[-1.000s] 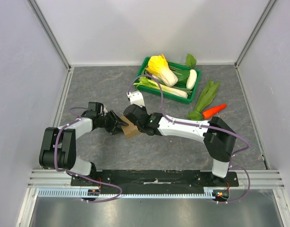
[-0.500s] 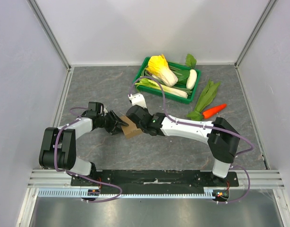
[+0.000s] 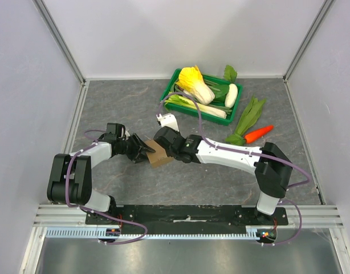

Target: Unpack the express box

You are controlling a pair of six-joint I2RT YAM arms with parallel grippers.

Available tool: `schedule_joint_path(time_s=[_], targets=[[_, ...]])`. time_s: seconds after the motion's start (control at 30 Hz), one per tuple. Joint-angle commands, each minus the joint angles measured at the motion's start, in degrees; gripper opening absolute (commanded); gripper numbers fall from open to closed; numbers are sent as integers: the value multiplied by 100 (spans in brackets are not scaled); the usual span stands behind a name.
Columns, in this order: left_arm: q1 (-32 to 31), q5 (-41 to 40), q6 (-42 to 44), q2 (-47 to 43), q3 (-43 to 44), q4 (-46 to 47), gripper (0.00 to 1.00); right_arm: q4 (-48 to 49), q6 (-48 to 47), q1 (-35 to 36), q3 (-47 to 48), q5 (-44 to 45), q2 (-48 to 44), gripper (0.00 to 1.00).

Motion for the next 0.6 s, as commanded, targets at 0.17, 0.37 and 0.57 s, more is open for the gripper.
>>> schedule_joint_path(time_s=[0.17, 0.37, 0.57], targets=[[73, -1377, -230, 171, -129, -491, 2, -1273, 303, 78, 90, -717, -441, 0], [73, -1386, -248, 162, -164, -465, 2, -1317, 400, 78, 99, -902, -381, 0], [73, -1360, -230, 189, -173, -447, 2, -1265, 452, 87, -85, -902, -178, 0]])
